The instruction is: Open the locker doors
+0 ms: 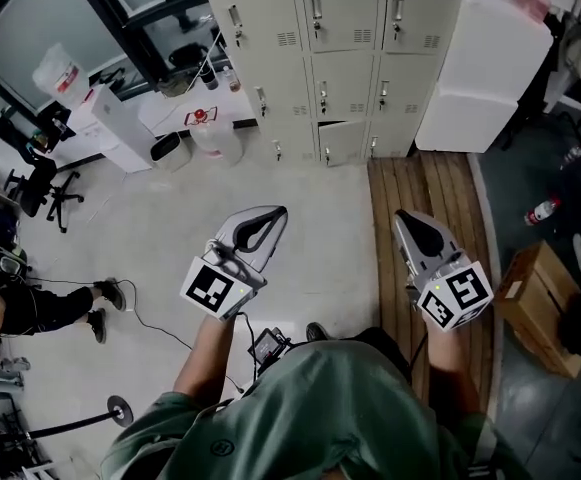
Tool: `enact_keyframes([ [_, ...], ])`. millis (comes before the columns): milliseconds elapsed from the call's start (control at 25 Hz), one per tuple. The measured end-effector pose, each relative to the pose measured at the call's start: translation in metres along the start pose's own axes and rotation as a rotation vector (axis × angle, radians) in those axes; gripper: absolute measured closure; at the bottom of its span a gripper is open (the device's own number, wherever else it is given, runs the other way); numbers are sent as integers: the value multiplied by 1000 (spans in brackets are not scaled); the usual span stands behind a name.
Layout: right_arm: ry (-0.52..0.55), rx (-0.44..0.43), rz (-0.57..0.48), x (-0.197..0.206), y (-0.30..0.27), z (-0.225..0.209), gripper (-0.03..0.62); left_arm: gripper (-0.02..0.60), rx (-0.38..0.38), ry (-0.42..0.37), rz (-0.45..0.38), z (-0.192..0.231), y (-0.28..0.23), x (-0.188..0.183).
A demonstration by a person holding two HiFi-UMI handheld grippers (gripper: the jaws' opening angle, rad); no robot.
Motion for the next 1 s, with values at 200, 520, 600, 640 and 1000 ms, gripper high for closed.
enact_keyframes([
  [200, -2, -8, 20, -1, -42, -25, 588, 589, -21, 22, 16, 33, -17, 22],
  [520, -25, -69, 45, -7, -117, -104, 588, 589, -100, 27, 75, 86, -77, 55],
  [600, -17, -91, 48, -11, -140, -124, 588, 589, -126, 11, 79, 102, -96, 59],
  [640, -13, -104, 51, -13, -152, -133, 588, 589, -141, 5, 83, 109, -105, 62],
  [1000, -4, -226, 94, -23, -241, -184, 588, 589, -248, 1, 126, 160, -154, 86],
])
Point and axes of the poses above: the fingertips, and each gripper's own axes: y backward along the fingers, z to its left, x out of its underside, the point moved 8 cm from there along y, backward along the fingers, and after that the axes turned 11 degrees about -y, right-handed, at the moved point
